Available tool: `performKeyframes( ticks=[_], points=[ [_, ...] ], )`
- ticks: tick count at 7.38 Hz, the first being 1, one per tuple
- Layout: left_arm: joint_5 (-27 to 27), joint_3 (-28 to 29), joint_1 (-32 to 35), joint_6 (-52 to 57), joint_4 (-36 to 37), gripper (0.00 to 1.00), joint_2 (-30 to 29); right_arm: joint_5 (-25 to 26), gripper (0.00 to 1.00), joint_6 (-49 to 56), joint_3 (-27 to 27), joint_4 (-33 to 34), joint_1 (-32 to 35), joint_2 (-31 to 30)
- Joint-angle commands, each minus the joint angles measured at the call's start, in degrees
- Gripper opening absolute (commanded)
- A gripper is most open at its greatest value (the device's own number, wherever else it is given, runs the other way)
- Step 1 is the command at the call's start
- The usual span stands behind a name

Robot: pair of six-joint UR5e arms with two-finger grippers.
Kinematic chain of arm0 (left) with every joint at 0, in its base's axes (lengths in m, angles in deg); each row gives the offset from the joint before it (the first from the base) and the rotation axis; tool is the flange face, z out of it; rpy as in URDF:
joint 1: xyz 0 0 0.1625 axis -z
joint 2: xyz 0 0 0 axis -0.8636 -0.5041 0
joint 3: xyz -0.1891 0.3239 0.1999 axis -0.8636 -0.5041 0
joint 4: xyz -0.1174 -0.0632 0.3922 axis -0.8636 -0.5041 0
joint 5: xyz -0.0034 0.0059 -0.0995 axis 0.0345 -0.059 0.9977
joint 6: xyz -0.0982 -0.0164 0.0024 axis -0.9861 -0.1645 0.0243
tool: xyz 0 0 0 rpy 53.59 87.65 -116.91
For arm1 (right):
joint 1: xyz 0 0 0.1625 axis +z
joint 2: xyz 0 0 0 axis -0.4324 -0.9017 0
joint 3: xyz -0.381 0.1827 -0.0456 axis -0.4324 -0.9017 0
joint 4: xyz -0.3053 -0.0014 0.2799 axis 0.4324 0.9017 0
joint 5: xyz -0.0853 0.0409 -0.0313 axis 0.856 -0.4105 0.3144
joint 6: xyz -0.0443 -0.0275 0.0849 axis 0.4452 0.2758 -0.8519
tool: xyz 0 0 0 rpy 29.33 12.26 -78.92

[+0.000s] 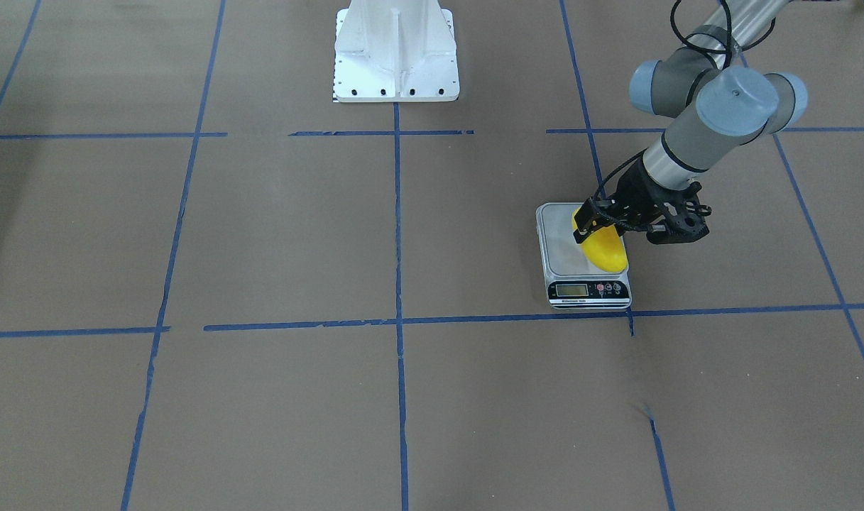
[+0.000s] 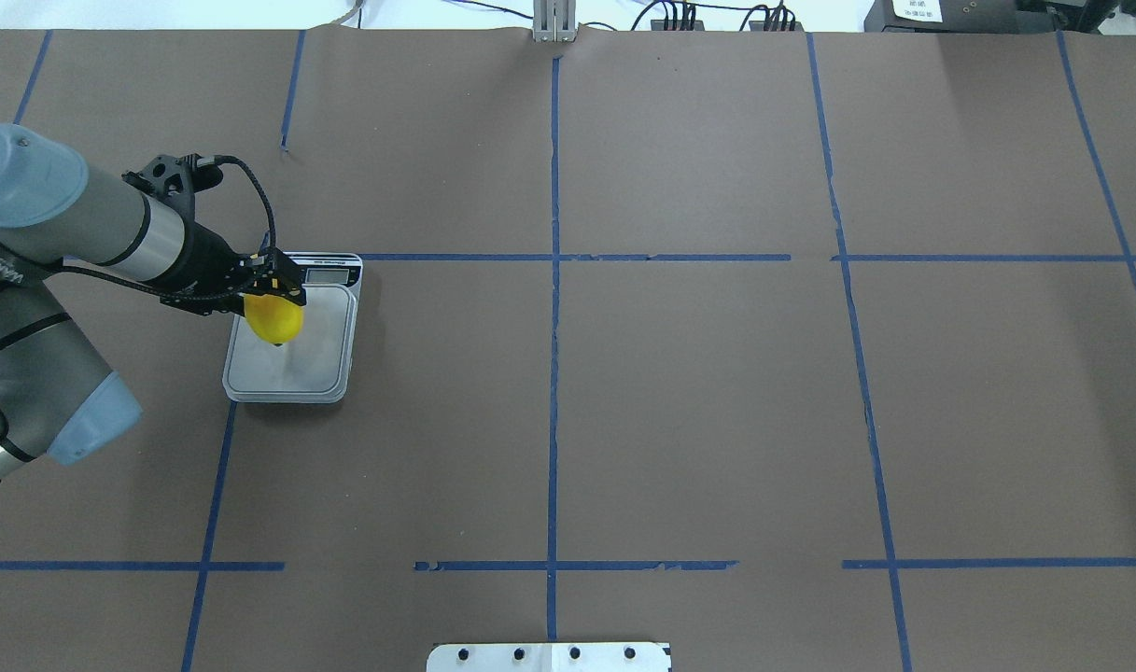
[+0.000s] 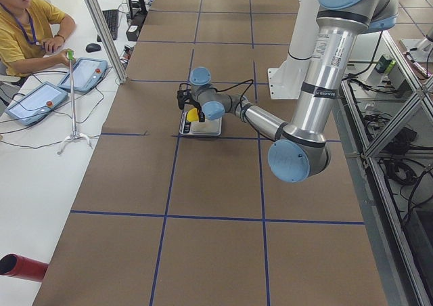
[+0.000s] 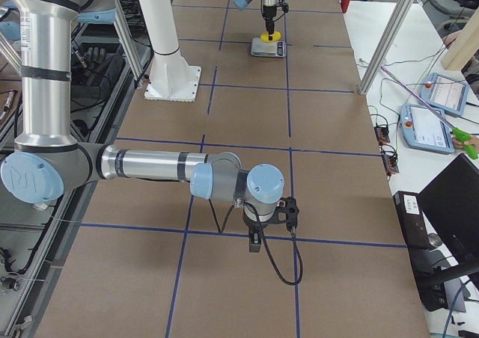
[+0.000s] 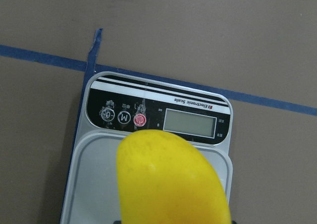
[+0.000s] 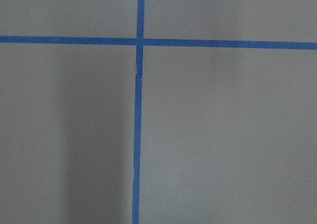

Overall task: Weigh mango
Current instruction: 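Carry the mango with the left gripper onto the scale's white pan, then open the left gripper and withdraw it away from the scale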

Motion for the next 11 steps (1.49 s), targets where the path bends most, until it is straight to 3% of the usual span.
performKeyframes(
  ticks=[1, 2, 4, 6, 8, 9, 10, 11],
  points=[
    [-0.02, 0.77, -0.56, 0.05, -0.04, 0.06, -0.57, 0.0, 1.0, 0.0, 0.0, 0.0, 0.0, 0.0],
    [-0.19, 0.86, -0.83, 0.22, -0.13, 0.75, -0.39, 0.0, 1.0, 0.0, 0.0, 0.0, 0.0, 0.0],
    [-2.47, 0.42, -0.92, 0.22, -0.13, 0.98, -0.39, 0.0, 1.0, 0.0, 0.0, 0.0, 0.0, 0.0],
    [-2.48, -1.06, -0.74, 0.14, -0.13, 0.99, -0.04, 0.0, 1.0, 0.0, 0.0, 0.0, 0.0, 0.0],
    [-2.22, -7.29, 3.18, 0.74, 0.48, 0.99, 3.1, 0.0, 1.0, 0.0, 0.0, 0.0, 0.0, 0.0],
    [-1.52, -6.71, 8.17, 12.06, 1.27, 0.99, 4.6, 0.0, 1.0, 0.0, 0.0, 0.0, 0.0, 0.0],
    [-1.43, -6.79, 11.7, 26.36, 3.28, 0.99, 10.01, 0.0, 1.0, 0.0, 0.0, 0.0, 0.0, 0.0],
    [3.19, -5.13, 20.88, 40.77, 3.64, 0.99, 14.5, 0.0, 1.0, 0.0, 0.0, 0.0, 0.0, 0.0]
  ],
)
